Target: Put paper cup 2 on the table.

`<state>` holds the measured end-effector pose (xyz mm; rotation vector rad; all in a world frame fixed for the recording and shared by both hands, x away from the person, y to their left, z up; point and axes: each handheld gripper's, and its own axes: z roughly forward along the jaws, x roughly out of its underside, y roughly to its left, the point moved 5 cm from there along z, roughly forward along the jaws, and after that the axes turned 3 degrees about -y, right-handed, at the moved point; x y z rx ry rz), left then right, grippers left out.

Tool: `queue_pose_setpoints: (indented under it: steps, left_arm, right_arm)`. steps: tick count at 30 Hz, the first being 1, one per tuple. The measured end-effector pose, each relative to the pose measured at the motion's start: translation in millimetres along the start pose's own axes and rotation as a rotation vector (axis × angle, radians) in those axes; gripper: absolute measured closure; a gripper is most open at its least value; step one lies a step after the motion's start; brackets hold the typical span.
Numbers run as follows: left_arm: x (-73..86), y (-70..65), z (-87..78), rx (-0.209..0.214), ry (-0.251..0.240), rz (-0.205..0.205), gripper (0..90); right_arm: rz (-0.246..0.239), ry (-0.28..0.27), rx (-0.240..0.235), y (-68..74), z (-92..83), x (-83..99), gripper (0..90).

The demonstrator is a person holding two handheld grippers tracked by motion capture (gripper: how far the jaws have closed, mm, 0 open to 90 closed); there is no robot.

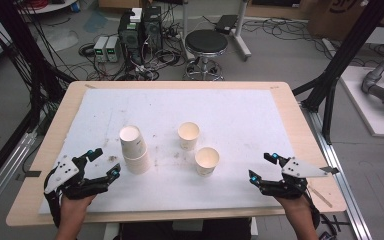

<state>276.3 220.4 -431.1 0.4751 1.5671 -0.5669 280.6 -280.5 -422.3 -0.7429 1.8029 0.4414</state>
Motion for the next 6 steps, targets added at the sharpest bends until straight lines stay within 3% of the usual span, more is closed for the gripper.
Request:
queue_pose_setpoints:
  steps: [6]
  left_arm:
    - [-0.4,0.5,-0.4,-0.005,-0.002,0.003,16.9]
  right_arm:
    - [0.001,0.000,0.000,-0.6,-0.6,0.2,22.0]
